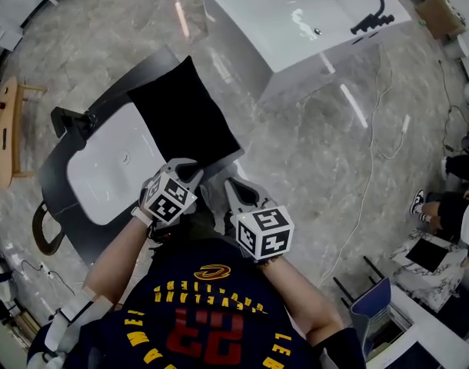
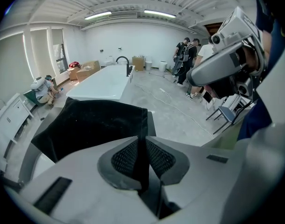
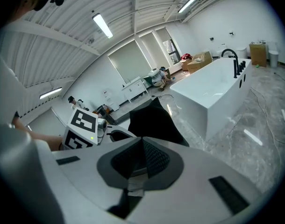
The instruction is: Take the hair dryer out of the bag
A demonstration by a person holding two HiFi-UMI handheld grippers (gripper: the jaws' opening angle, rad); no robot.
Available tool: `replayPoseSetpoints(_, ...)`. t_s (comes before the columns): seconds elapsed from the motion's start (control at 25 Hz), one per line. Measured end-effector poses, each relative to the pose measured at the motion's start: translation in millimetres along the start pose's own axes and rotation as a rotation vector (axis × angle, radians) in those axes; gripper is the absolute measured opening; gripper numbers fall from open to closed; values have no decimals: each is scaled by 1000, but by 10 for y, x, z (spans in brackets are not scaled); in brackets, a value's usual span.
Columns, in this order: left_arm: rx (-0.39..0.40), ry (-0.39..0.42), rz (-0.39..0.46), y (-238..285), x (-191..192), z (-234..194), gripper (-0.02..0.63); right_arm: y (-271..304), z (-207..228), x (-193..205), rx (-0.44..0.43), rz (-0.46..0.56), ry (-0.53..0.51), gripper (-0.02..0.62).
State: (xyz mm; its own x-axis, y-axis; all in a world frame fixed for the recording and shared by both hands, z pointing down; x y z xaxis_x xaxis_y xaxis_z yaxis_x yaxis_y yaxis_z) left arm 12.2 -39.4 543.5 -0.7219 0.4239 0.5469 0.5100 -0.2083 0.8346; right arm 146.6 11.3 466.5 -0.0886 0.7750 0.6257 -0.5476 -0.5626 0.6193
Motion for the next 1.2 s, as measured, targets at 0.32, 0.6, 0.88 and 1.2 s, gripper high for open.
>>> replayPoseSetpoints(0.32,38,-78,35,-70,-20,-63,17,29,-4,7,15,-5,15,9)
replayPoseSetpoints(0.6,15,-131,116,-240,-64,-222,17,182,-60,60,0,-44,5,9)
replayPoseSetpoints(0.88,-20,-176,188,-421,-169,-459,17,398,-143,1,-8,-95,-26,9)
replayPoseSetpoints(1.2,-51,-204,247,-534,-224,-687,17,806,-204,-44,-8,-180,-66,10)
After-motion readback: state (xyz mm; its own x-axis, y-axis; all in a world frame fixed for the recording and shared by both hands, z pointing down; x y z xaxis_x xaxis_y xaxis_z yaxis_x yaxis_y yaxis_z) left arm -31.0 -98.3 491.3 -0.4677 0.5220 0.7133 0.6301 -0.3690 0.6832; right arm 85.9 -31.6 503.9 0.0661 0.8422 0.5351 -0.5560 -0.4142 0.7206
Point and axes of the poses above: the fingertips, and each gripper's own axes: y forward along the fingers, z to its right, x out of its underside, the point moved 6 cm from there along -y, backward along the fingers, and after that the axes turned 3 degrees about -z, right-handed, at the moved point
